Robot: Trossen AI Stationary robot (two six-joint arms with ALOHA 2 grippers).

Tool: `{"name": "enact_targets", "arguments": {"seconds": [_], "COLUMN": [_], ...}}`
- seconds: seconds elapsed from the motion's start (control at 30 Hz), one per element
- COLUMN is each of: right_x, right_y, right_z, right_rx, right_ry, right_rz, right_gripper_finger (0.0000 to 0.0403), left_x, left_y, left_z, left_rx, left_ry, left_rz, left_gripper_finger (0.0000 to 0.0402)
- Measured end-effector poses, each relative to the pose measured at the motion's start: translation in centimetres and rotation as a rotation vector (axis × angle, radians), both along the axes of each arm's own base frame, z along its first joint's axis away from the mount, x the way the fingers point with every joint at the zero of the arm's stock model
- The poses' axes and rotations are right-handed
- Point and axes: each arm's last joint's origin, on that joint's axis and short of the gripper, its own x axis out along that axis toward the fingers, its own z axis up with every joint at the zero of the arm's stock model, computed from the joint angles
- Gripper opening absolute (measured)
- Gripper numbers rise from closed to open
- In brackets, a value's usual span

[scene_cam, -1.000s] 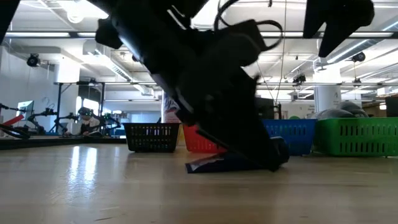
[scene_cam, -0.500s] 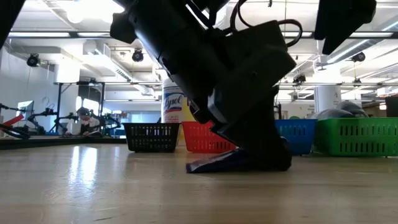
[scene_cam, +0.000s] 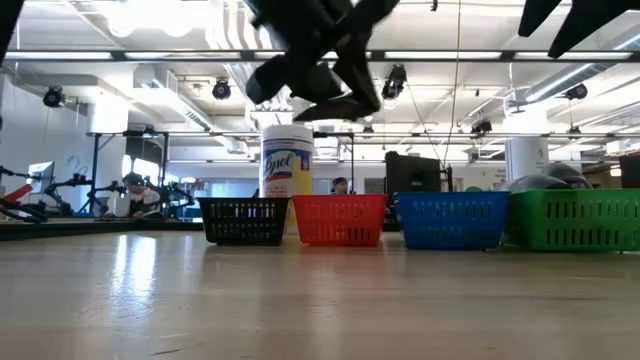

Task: Pick & Place Travel size toiletries
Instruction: Put the blue shave cream into the red bin, then return to Home Position

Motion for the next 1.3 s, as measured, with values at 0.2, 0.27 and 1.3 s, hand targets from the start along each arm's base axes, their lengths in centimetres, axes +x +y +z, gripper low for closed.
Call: {"name": "enact_targets", "arguments": {"seconds": [0.2,0.27,1.3], "right_x": [-0.7,-0.7,-2.0], "right_y": [-0.5,-0.5,-1.8], "right_z": [0.3,0.3,1.6], "right_rx": [-0.002,-0.005,-0.019], "right_ry": [-0.023,-0.019,-0.036], "right_rz": [-0.073,-0.068,0.083], "right_gripper_finger": [0.0277,0.0275,0.0291], "left_x": [0.2,0.3,-3.1], "left_y": [10.2,12.7,8.8], "left_z": [1.4,0.4,6.1], "left_rx": [-0.148,-0.207,-0.173], "left_ry": [-0.168,-0.161,-0.082], "left_rz": [0.232,0.258,-0.395], "left_gripper_finger": [0.0125,0.0125,0.0238]}}
